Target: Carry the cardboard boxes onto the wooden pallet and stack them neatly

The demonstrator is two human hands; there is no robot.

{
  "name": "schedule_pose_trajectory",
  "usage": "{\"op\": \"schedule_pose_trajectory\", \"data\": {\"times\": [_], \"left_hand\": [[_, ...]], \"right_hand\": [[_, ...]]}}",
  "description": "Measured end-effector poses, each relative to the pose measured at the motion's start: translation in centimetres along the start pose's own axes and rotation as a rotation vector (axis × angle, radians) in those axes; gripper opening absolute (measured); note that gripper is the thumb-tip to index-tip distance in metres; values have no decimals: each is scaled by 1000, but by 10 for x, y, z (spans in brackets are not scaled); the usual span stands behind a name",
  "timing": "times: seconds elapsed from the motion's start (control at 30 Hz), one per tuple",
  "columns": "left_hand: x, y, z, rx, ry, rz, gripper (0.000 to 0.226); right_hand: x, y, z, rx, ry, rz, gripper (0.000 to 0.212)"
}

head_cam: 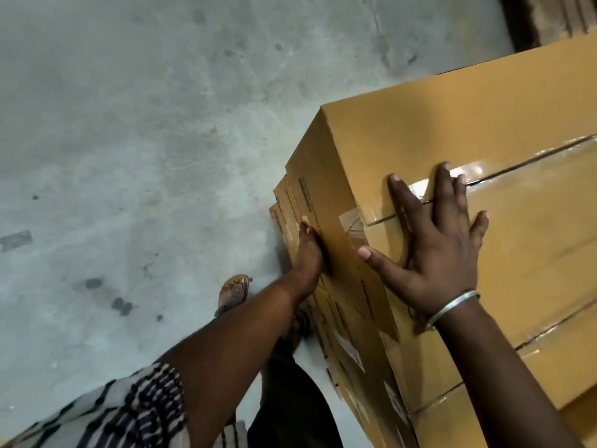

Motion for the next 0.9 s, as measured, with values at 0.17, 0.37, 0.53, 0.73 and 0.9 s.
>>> {"op": "schedule_pose_trajectory", "data": {"times": [0.17,0.37,0.53,0.73,0.9], "left_hand": [[0,53,-40,-25,-125,104,55],[26,139,-100,428,-393,25,60],[54,205,-123,1052,-1035,18,75],[77,210,-70,1051,-1992,53,61],[91,228,-59,1042,-2203,13,69]], "right_hand": [[-6,14,-1,76,-190,-110,74],[-3,87,-13,334,-264,-44,71],[5,185,-48,853,-282,-61,78],[20,266,-51,936,-377,186,48],[18,286,-35,831,-505,197,56]]}}
Point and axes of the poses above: each hand's wrist, its own y-axis away from the middle knuckle, its own x-axis out of the palm, z = x × y, the point moved 5 cm from there along -y, towards the middle knuckle, and after that the axes turned 3 degrees about -x, right-handed, at the moved point
